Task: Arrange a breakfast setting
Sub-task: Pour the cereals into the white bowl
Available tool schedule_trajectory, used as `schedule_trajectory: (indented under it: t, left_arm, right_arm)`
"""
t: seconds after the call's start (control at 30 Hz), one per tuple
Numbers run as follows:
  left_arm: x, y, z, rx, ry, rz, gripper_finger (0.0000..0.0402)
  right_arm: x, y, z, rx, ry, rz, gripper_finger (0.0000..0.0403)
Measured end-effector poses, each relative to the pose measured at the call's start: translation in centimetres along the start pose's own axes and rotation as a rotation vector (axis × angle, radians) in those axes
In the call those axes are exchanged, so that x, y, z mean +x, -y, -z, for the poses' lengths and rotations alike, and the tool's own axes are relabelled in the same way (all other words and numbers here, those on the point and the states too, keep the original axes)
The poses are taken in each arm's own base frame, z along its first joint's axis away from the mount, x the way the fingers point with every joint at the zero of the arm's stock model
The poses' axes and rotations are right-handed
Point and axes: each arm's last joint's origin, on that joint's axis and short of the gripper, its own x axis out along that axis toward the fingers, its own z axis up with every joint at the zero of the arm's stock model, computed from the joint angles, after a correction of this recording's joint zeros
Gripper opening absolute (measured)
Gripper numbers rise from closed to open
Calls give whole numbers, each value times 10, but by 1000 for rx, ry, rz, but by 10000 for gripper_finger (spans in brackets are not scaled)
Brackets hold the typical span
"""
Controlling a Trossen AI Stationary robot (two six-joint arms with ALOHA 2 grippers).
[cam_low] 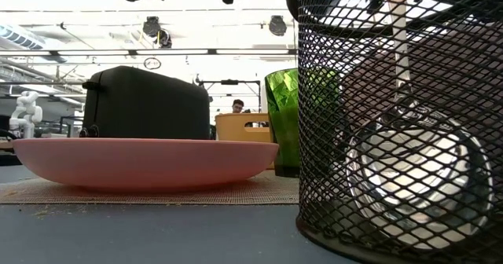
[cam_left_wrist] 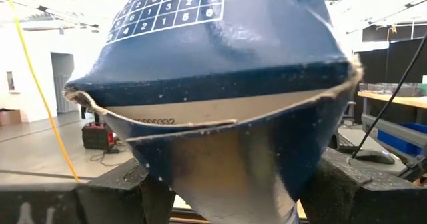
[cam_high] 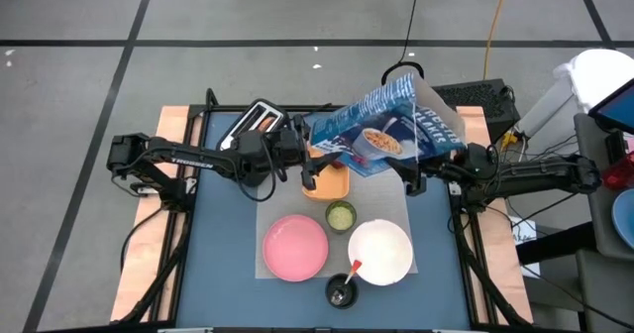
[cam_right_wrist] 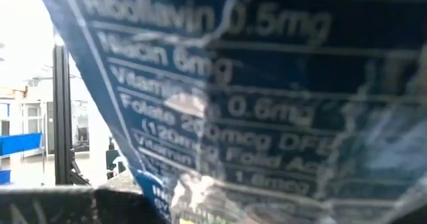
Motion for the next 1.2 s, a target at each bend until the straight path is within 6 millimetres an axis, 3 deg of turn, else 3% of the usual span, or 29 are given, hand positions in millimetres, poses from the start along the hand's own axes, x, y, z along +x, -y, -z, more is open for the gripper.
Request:
schedule_trajectory:
  t: [0.27, 0.67, 1.2]
  left_arm:
    - [0, 0, 0, 0, -3, -1, 263]
    - [0, 2, 5, -18, -43, 20, 389]
    - [0, 4, 5, -57, -44, 28, 395]
  right_arm:
    - [0, 0, 0, 6, -2, 1, 226]
    - [4, -1, 4, 32, 0, -47, 219]
    - [19, -2, 20, 35, 59, -52, 222]
